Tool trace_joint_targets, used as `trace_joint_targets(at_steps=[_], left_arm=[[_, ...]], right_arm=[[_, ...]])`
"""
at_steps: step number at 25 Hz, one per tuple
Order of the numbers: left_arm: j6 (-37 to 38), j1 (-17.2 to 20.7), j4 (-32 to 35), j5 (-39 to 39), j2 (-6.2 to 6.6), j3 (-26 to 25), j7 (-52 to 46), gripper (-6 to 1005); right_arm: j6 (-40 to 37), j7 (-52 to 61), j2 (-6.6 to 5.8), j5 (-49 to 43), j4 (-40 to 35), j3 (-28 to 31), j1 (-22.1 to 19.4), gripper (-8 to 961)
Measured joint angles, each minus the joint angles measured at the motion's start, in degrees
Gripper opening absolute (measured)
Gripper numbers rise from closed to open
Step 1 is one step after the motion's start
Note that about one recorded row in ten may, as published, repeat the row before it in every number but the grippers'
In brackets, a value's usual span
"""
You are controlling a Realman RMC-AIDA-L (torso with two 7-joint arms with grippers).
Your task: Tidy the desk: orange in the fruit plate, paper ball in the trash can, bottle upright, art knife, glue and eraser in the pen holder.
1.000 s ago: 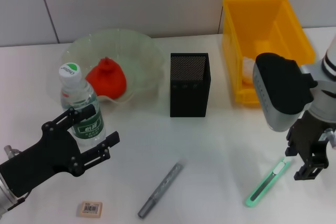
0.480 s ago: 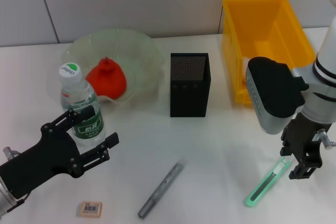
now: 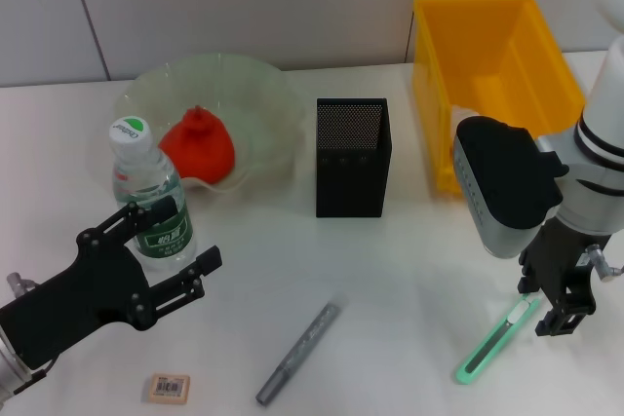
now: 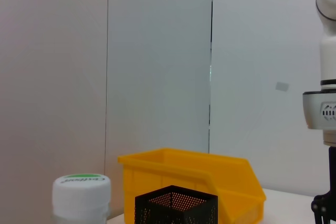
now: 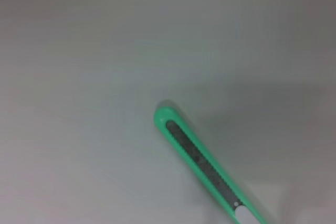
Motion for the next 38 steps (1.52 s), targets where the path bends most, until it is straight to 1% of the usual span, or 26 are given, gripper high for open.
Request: trace_joint_targets(at_steps=[12,38], left_arm=[[0.3,0.2,0.0,0.0,-0.03,0.0,0.0,809],[0.2,0.2,0.4,0.0,0.01,-0.2,0.0,808]], right_arm=[[2.0,0.0,0.07,0.0,-0.3,-2.2,0.0,488],[4.7,-0.8,0.19,0.5,-5.0,-2.2,2.1,458]])
